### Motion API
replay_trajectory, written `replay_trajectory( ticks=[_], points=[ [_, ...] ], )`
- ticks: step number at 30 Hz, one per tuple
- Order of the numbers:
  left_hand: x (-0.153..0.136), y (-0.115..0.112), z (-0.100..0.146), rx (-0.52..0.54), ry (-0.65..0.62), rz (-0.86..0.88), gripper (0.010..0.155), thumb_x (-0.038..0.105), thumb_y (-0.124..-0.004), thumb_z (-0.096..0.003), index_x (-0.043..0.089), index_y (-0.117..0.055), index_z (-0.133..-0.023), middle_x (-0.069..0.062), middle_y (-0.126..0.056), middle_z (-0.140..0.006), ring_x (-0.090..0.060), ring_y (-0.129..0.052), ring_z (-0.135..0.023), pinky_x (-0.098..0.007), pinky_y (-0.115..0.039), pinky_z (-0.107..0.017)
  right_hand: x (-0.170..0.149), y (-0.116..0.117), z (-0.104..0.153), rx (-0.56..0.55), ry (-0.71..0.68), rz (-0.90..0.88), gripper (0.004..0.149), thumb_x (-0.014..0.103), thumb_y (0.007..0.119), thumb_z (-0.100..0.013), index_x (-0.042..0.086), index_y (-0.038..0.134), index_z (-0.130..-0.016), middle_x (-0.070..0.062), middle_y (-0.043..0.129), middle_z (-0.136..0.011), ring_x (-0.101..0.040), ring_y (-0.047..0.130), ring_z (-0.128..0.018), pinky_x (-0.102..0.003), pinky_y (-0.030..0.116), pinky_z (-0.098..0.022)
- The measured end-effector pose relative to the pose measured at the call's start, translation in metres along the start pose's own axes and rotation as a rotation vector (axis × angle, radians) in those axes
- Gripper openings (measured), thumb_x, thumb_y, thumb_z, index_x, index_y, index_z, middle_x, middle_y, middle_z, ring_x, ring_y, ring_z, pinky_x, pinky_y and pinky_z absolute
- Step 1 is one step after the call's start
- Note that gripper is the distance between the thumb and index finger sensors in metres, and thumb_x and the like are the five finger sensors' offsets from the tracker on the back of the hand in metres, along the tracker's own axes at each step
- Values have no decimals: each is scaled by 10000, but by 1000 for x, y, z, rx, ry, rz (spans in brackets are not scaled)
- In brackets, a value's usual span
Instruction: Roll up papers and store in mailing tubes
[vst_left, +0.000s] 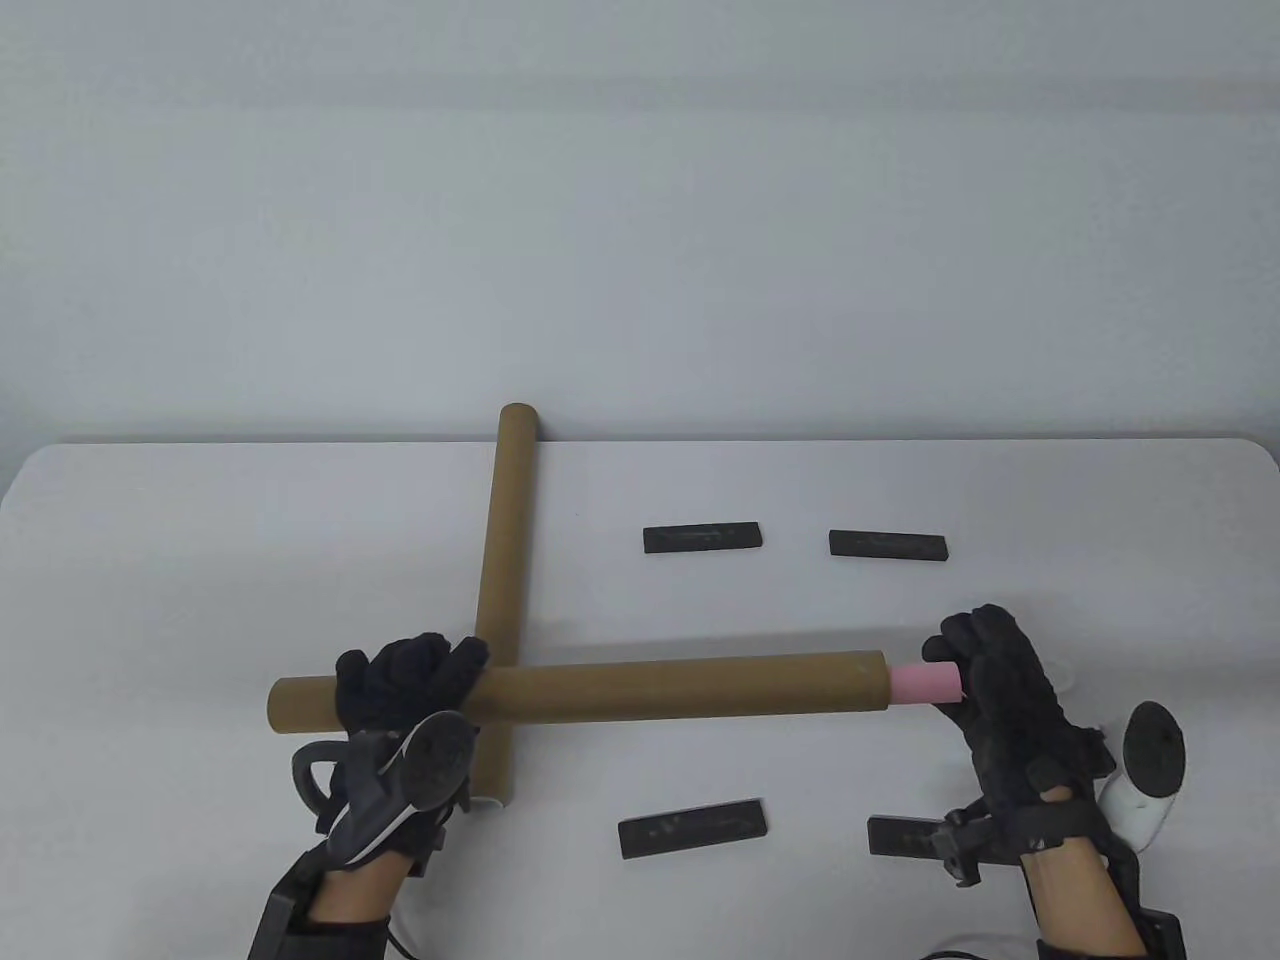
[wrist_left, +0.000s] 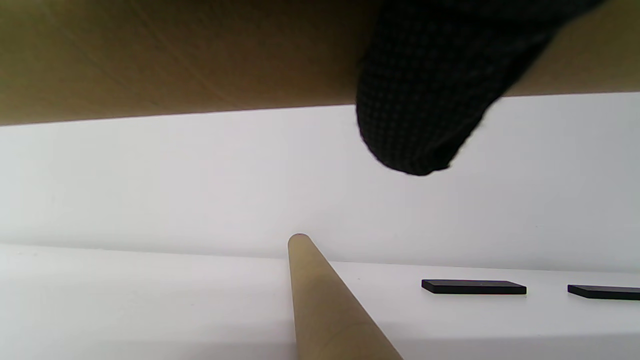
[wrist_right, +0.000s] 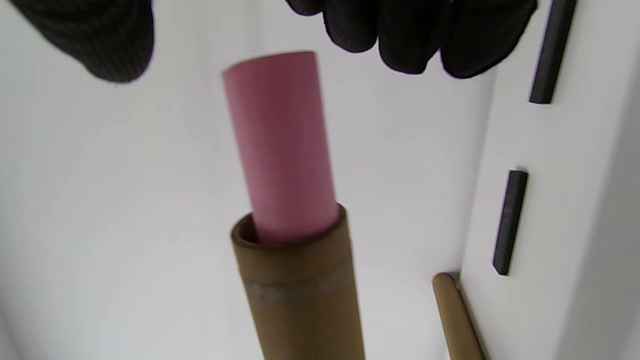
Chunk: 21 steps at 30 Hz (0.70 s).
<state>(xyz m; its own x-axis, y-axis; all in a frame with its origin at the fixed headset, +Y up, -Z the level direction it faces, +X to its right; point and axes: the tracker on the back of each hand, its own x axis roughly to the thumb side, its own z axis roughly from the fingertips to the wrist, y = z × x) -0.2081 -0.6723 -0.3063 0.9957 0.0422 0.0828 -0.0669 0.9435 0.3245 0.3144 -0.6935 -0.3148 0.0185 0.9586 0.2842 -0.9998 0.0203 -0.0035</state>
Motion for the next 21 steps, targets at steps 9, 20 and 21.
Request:
replay_trajectory(
  ticks=[9, 20, 21],
  points=[
    [23, 1, 3, 10, -61, -33, 761, 417, -1008, -304, 488, -601, -943, 43, -654, -1016, -236, -787, -972, -639, -532, -744, 0, 63, 8, 299, -82, 324, 1003, 694, 648, -559, 67, 155, -1168, -225, 288, -1201, -580, 498, -1083, -713, 563, -723],
    [8, 1, 0, 2, -12, -77, 767, 420, -1011, -303, 496, -597, -945, 51, -645, -1024, -225, -777, -980, -626, -515, -759, 37, 4, 1, -150, -144, 790, 812, 505, 862, -509, 13, 594, -1096, -264, 674, -1069, -581, 777, -909, -732, 682, -590],
    [6, 0, -1, -4, -6, -79, 767, 419, -1012, -304, 495, -599, -945, 50, -644, -1024, -225, -774, -982, -626, -513, -760, 39, -5, -2, -152, -86, 865, 803, 492, 873, -503, 8, 614, -1089, -272, 685, -1061, -591, 778, -902, -736, 678, -585]
  ],
)
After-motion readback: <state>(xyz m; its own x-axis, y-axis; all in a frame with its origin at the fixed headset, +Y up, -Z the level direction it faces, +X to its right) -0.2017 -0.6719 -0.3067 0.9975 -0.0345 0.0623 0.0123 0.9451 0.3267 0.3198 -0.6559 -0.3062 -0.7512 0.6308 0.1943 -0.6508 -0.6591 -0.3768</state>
